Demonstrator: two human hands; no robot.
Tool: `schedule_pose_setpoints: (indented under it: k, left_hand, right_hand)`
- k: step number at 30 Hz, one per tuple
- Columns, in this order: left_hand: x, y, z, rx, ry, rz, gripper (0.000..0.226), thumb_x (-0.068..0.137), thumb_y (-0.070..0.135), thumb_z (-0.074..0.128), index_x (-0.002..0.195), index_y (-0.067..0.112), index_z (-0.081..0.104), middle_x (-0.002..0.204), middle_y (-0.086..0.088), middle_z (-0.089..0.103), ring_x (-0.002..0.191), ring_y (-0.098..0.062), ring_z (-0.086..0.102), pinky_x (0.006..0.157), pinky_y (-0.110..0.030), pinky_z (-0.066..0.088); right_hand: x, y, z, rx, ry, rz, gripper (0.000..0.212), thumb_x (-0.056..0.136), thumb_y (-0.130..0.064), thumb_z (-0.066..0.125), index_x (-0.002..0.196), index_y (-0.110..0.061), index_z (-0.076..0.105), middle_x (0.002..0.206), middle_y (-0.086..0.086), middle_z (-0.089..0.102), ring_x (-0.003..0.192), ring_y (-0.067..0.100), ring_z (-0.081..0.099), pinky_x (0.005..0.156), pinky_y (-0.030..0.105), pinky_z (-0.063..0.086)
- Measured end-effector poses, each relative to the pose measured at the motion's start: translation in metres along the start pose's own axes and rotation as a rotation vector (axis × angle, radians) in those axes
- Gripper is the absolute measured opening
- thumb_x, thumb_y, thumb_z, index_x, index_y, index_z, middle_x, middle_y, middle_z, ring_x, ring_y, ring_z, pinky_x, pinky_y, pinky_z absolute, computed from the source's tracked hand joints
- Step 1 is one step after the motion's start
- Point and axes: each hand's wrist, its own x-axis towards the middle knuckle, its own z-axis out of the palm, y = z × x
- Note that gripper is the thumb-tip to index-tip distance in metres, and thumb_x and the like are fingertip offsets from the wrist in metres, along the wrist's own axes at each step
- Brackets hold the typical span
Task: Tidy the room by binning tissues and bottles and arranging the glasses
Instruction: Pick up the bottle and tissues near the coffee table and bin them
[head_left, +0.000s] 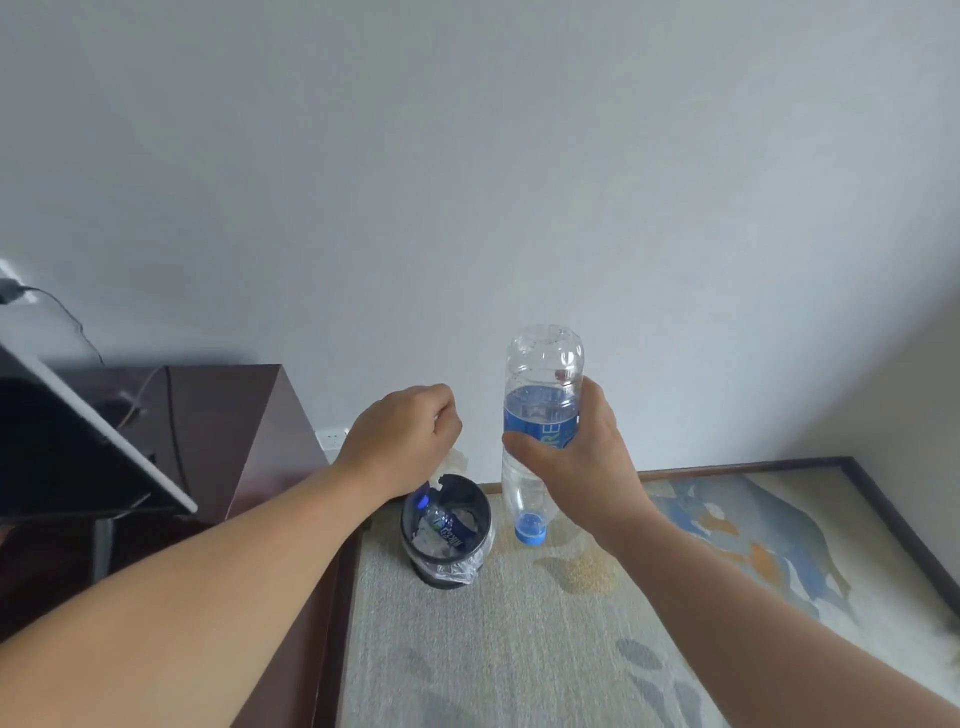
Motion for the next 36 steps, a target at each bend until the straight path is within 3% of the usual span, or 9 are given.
schedule_pose_setpoints:
  k: [6,14,21,28,34,36]
  left_hand:
    - [0.039,-0.013,0.018,-0.021,-0.006,-0.062,0.029,0.096,0.024,0.039,0.075,0.007,0.049,0.071,-0.006,0.054,0.069,-0.027,0.052,0.056,-0.037,0.039]
    - [0.086,-0.068,0.058,-0.072,-0.137,-0.189,0.021,0.095,0.029,0.037,0.086,0.017,0.053,0.088,0.0,0.055,0.083,-0.021,0.053,0.073,-0.035,0.045]
    - [0.128,-0.128,0.103,-0.115,-0.241,-0.362,0.017,0.094,0.026,0.033,0.095,0.017,0.048,0.095,-0.003,0.056,0.084,-0.025,0.055,0.072,-0.036,0.044]
    - [0.151,-0.165,0.133,-0.148,-0.271,-0.467,0.012,0.093,0.024,0.037,0.102,0.017,0.04,0.091,-0.001,0.05,0.075,-0.023,0.051,0.064,-0.033,0.035]
    - [0.165,-0.198,0.197,-0.208,-0.3,-0.606,0.014,0.088,0.024,0.045,0.099,0.019,0.039,0.091,0.002,0.048,0.08,-0.022,0.05,0.065,-0.033,0.034]
    - [0.165,-0.213,0.228,-0.227,-0.304,-0.671,0.015,0.085,0.026,0.048,0.095,0.02,0.038,0.092,0.003,0.049,0.081,-0.021,0.05,0.065,-0.032,0.034]
  right_hand:
    - [0.055,0.013,0.004,0.014,-0.073,0.008,0.069,0.074,-0.036,0.077,0.131,-0.033,0.039,0.123,-0.008,0.05,0.105,0.007,0.056,0.088,0.031,0.049]
    - [0.118,0.032,0.044,-0.032,-0.141,0.082,0.062,0.073,-0.035,0.076,0.125,-0.033,0.042,0.117,-0.009,0.056,0.103,0.009,0.059,0.087,0.036,0.052]
    - [0.169,0.055,0.086,-0.073,-0.175,0.154,0.054,0.076,-0.033,0.076,0.119,-0.035,0.044,0.11,-0.015,0.059,0.097,-0.003,0.056,0.073,0.022,0.047]
    - [0.217,0.079,0.117,-0.139,-0.233,0.218,0.053,0.074,-0.037,0.074,0.116,-0.035,0.042,0.11,-0.013,0.058,0.099,0.007,0.059,0.083,0.04,0.054]
    - [0.262,0.139,0.152,-0.219,-0.312,0.227,0.056,0.076,-0.034,0.074,0.121,-0.031,0.041,0.113,-0.011,0.046,0.093,0.001,0.053,0.065,0.02,0.043]
    - [0.273,0.169,0.167,-0.232,-0.352,0.241,0.058,0.076,-0.033,0.075,0.123,-0.03,0.041,0.113,-0.01,0.046,0.095,0.002,0.052,0.066,0.021,0.043]
